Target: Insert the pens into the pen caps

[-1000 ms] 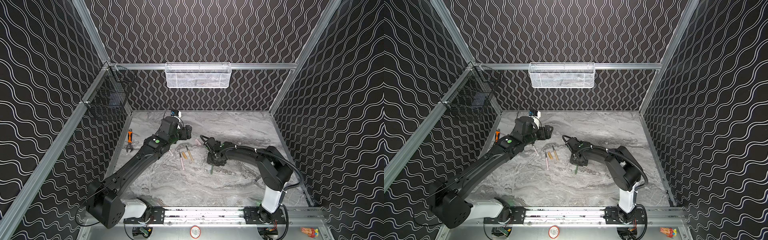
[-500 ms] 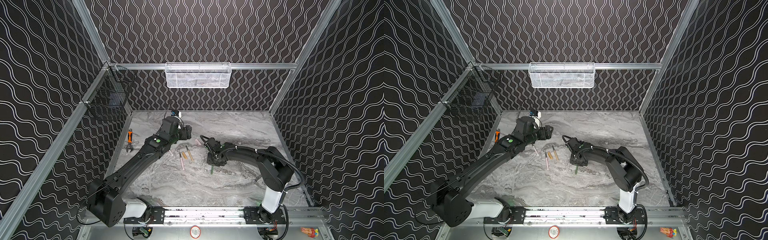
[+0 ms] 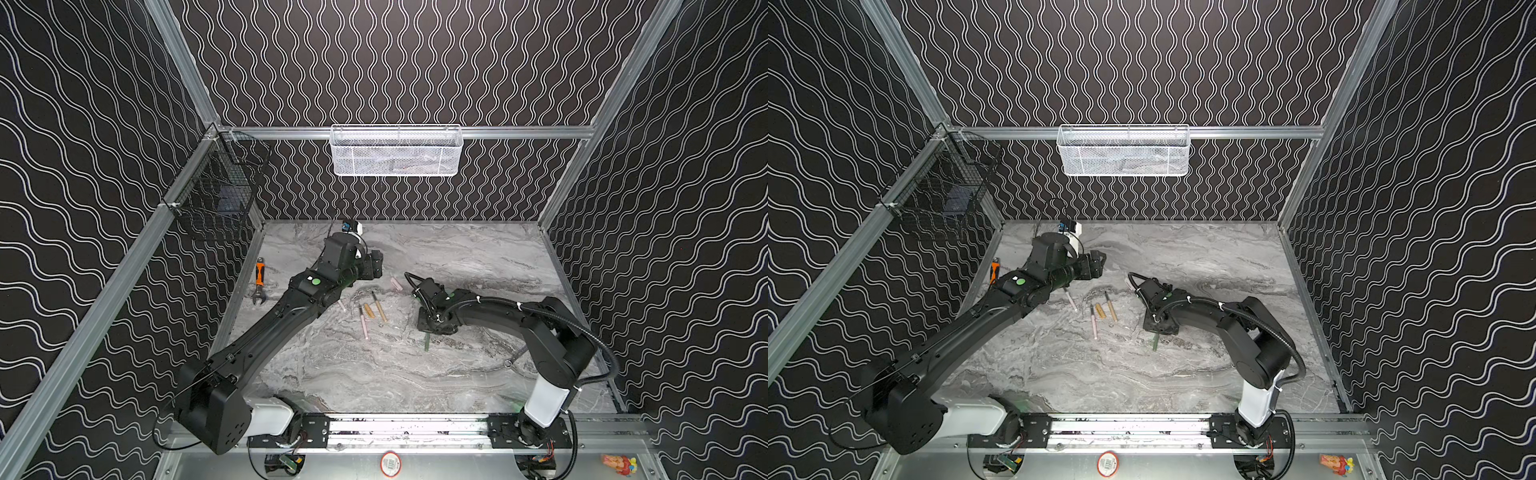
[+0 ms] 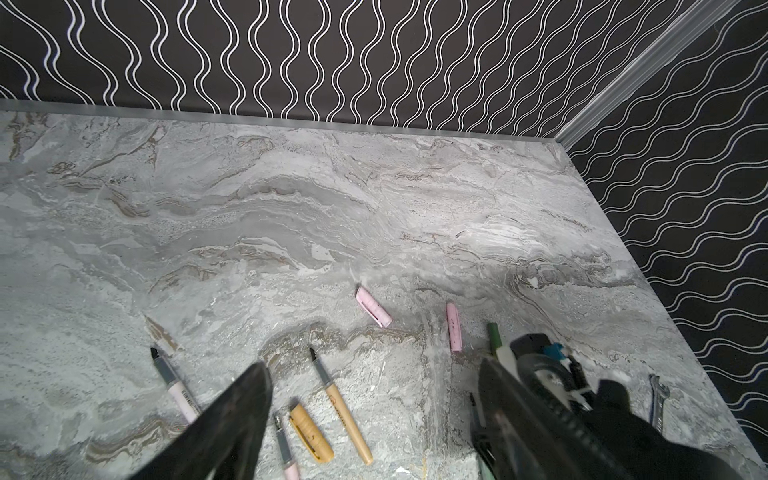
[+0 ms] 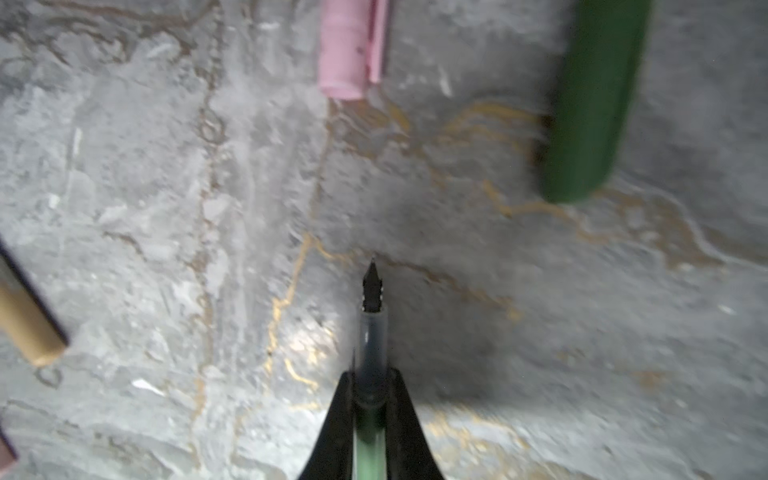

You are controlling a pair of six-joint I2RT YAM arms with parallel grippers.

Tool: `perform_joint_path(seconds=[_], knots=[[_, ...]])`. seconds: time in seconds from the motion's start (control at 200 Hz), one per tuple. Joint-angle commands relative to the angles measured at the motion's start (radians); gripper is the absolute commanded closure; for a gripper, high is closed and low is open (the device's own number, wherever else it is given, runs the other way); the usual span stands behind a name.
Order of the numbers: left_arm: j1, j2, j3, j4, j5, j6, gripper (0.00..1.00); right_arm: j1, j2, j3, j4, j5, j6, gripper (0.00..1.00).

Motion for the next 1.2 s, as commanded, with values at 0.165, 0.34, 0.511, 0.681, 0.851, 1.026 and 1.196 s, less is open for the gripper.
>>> perform_joint_path(seconds=[0.165,0.34,0.511,0.681,0.851,1.026,1.196], knots=[[0.001,-0.031,-0.071,0.191,0.138,0.051,0.18,-0.005,-0.136,-0.074,0.109,0.079,-0.037,0.91],[0.0,-0.033,-0.144,0.355,0.318,0.086,0.19,-0.024,-0.209,-0.079,0.139,0.134,-0.074,0.92],[0.001,0.007,-0.172,0.462,0.523,0.071,0.19,-0.079,-0.28,-0.039,0.13,0.15,-0.122,0.92],[0.001,0.09,-0.146,0.498,0.744,0.062,0.26,-0.15,-0.342,0.024,0.098,0.101,-0.168,0.91],[-0.04,0.149,-0.119,0.46,0.783,0.096,0.3,-0.159,-0.383,0.07,0.101,0.089,-0.192,0.91],[-0.088,0.196,-0.1,0.436,0.767,0.1,0.34,-0.156,-0.398,0.101,0.108,0.046,-0.183,0.91],[-0.099,0.246,-0.078,0.446,0.786,0.066,0.37,-0.144,-0.399,0.102,0.112,0.029,-0.169,0.91]])
